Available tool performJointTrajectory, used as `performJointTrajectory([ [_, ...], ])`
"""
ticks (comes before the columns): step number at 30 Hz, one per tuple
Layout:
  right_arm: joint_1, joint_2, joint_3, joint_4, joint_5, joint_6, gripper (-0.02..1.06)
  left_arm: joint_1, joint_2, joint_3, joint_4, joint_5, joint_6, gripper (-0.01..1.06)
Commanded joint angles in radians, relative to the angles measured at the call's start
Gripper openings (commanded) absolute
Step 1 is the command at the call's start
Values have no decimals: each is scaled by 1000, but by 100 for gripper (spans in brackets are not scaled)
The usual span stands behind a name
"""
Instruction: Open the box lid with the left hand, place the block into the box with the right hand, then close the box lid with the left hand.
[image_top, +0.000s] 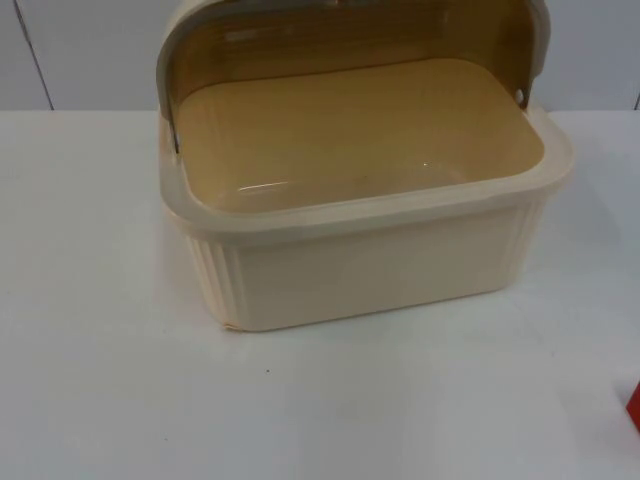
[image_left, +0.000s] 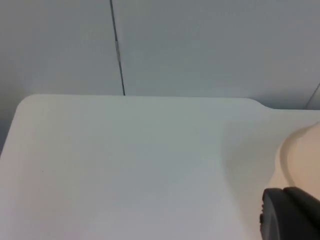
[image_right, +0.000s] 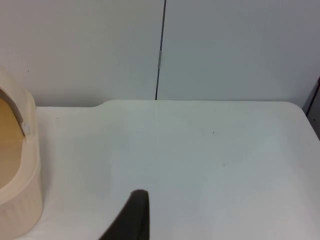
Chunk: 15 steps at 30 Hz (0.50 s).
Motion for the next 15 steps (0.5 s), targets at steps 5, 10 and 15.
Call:
performJointTrajectory([
  [5, -1, 0, -10, 5, -1, 4, 97, 2, -7, 6, 56, -3, -15, 0],
  [10, -1, 0, -10, 5, -1, 4, 97, 2, -7, 6, 79, -8, -15, 8],
  [15, -1, 0, -10, 5, -1, 4, 97, 2, -7, 6, 79, -11, -38, 97],
])
